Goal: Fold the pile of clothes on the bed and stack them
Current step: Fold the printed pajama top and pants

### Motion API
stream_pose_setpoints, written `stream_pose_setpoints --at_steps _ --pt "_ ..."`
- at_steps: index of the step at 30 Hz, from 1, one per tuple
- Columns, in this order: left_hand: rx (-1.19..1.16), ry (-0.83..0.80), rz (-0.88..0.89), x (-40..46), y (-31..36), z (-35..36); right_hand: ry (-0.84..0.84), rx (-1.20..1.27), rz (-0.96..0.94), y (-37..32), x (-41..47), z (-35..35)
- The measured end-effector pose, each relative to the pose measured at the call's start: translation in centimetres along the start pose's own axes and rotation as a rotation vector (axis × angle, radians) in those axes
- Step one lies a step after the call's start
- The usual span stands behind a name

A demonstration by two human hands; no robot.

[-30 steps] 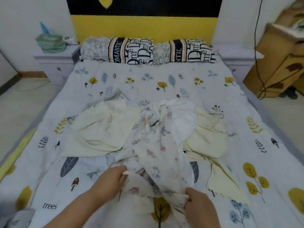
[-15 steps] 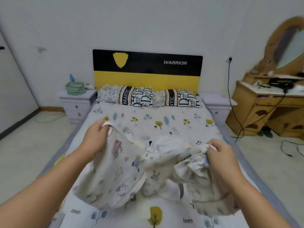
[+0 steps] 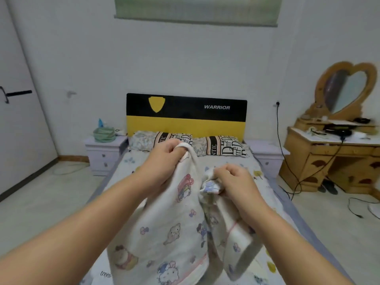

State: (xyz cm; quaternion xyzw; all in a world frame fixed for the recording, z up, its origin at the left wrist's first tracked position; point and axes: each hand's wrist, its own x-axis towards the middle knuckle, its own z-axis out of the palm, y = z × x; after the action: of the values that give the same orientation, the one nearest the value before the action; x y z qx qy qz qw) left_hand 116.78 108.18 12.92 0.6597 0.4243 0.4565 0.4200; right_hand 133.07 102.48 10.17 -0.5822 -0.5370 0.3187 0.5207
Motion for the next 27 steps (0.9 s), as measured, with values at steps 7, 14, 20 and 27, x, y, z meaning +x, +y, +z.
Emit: stream_pose_setpoints --at_steps 7,14,20,27 --pt "-0.026 -0.031 0.178 -2.0 2.9 2.0 -0.110 -0.190 -0.093 -1.4 -0.8 2.2" --pt "0.012 -0.099 0.087 -3.9 -2.0 -1.2 0.183 0.034 -0.180 -4.1 1.2 -1.1" --pt "0.149 -0.381 -0.237 -7.4 -12.0 -0.7 0.169 0.301 -0.212 -7.3 2.2 -4.2" --pt "-0.020 -0.246 -0.235 -8.9 -16.0 5.9 0.208 0.359 -0.153 -7.9 1.7 -5.1"
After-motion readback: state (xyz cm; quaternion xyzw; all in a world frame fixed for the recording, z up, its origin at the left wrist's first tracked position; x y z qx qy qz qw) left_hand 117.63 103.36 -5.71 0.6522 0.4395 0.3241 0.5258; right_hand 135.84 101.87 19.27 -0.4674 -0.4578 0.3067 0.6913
